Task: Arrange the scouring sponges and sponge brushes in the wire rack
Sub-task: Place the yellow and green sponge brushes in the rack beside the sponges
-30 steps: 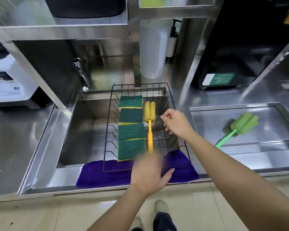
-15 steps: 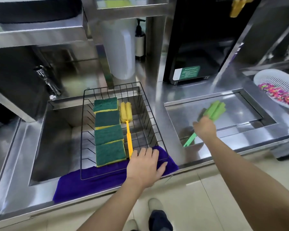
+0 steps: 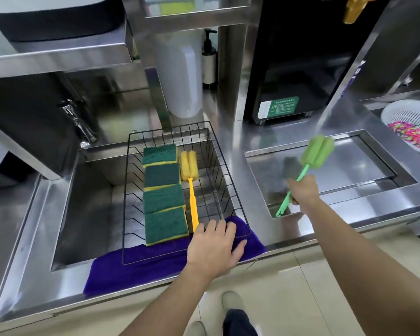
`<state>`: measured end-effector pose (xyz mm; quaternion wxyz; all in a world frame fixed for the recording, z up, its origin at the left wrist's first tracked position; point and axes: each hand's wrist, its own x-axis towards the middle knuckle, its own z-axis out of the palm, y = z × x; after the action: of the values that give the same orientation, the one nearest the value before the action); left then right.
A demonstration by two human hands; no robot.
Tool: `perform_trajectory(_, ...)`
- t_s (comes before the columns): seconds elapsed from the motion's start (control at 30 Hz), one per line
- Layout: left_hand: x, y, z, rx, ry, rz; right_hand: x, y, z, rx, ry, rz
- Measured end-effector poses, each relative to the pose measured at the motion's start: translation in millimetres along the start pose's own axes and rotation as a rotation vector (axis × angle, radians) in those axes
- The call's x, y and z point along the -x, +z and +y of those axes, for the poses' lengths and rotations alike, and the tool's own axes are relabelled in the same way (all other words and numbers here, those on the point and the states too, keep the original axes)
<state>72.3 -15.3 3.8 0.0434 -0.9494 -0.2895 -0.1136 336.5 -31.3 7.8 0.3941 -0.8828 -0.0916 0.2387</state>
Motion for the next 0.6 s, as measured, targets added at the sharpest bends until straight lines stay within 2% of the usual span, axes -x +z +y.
perform_trajectory(0.2,0,-1,0,0.009,-0.016,0.006,22,11,-47,-0.123,-0.274,-0.095)
perform_trajectory(0.33,0,-1,0,0.030,-0.031,-0.013,56,25,-87,-0.243,-0.362,-0.273)
perform_trajectory(0.5,5,-1,-5,0.003,-0.067,-0.016,95,60,-109,0.001,-0.482,-0.521)
perform_trajectory(0.6,12,-1,-15,-0.019,-0.092,0.003,109,81,-105,0.187,-0.525,-0.581)
